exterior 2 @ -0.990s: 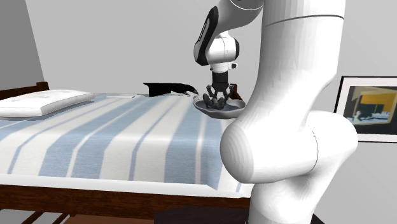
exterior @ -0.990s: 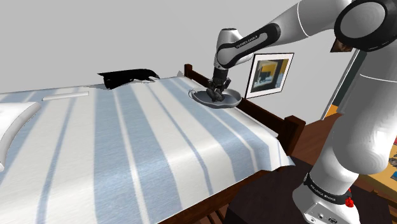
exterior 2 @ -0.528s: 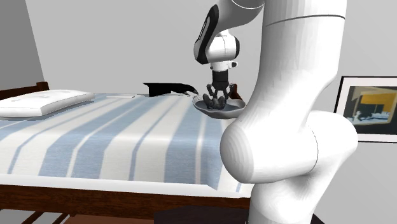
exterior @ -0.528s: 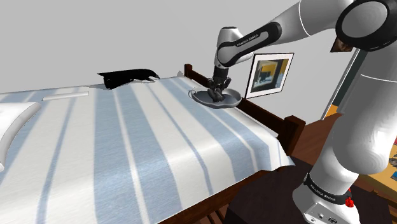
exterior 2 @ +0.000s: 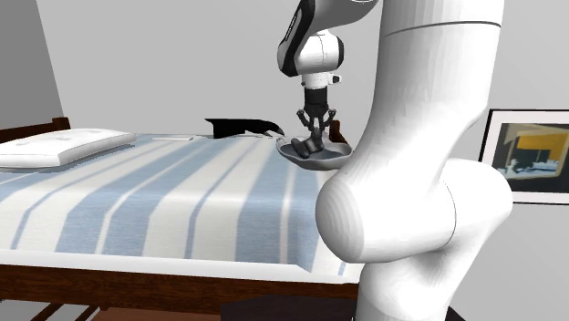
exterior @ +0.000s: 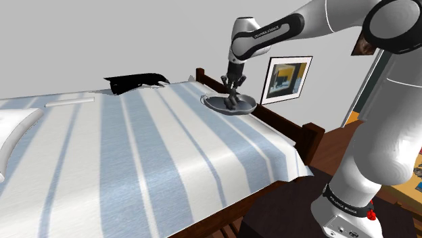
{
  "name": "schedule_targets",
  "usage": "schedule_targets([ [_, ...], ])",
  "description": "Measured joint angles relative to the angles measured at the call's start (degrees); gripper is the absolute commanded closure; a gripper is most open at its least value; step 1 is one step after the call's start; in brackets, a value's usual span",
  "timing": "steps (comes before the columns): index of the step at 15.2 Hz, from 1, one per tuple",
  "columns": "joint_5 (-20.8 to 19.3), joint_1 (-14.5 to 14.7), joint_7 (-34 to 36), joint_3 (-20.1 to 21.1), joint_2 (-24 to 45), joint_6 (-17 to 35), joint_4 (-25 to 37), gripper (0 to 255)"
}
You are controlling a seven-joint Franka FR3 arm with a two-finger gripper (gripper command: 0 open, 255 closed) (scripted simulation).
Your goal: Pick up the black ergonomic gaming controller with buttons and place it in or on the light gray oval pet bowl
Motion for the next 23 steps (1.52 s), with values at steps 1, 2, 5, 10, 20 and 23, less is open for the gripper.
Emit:
schedule_targets([
  [1, -0.07, 0.03, 0.01, 0.02, -0.39, -0.71, 0.33, 255],
  [2, -0.08, 0.05, -0.02, 0.04, -0.6, -1.39, 0.79, 255],
  [5, -1.03, 0.37, 2.89, 0.2, -2.21, -0.11, -1.43, 0],
  [10, -11.13, 0.43, 49.34, 5.41, -11.44, 7.64, -14.77, 0],
  [20, -14.02, -0.63, 60.11, 6.24, -8.93, 14.13, -18.37, 0],
  [23, -14.03, -0.65, 60.1, 6.22, -8.85, 14.21, -18.34, 0],
])
